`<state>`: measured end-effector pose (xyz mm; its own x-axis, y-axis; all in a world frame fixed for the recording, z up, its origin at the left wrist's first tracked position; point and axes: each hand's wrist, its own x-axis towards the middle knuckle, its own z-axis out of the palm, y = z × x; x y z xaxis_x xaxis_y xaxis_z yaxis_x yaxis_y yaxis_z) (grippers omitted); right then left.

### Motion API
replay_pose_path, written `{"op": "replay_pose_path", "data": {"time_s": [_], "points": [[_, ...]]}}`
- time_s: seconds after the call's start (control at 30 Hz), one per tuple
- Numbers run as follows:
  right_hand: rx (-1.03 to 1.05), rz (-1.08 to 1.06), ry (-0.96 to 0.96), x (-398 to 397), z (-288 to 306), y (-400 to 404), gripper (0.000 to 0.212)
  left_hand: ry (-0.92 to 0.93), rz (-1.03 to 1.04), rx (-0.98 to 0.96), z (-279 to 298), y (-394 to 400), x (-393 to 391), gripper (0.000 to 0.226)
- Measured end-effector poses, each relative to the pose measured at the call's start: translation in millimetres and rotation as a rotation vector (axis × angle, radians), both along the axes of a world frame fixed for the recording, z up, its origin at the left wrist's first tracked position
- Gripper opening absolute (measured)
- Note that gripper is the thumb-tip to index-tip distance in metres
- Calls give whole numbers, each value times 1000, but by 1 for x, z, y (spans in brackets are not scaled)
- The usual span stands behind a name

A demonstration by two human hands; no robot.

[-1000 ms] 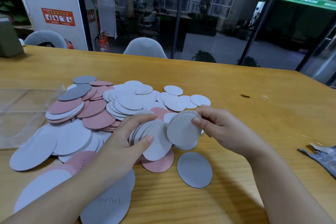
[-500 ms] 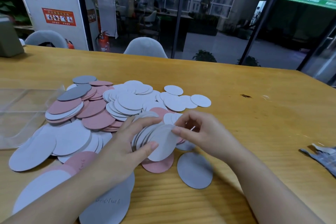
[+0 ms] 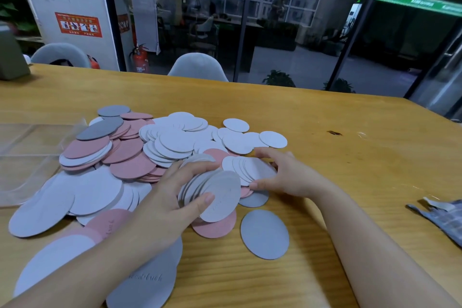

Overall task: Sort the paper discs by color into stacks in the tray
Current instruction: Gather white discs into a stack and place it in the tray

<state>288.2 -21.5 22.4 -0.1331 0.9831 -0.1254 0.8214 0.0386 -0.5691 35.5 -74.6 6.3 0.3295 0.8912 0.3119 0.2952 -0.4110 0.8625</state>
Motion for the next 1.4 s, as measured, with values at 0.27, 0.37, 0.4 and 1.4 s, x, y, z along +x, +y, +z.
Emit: {"op": "replay_pose_path", "data": {"time_s": [0.27, 0.37, 0.4, 1.4], "points": [[110, -18, 118, -1, -1, -9, 75, -5, 18, -2, 1, 0, 0, 44], [198, 3, 203, -5, 5, -20, 75, -23, 31, -11, 1, -1, 1, 41], [229, 20, 233, -8, 9, -25, 74, -33, 36, -18, 0, 0, 1, 41], [200, 244, 36, -49, 12, -47, 27, 17, 54, 66, 2, -1, 0, 55]]}}
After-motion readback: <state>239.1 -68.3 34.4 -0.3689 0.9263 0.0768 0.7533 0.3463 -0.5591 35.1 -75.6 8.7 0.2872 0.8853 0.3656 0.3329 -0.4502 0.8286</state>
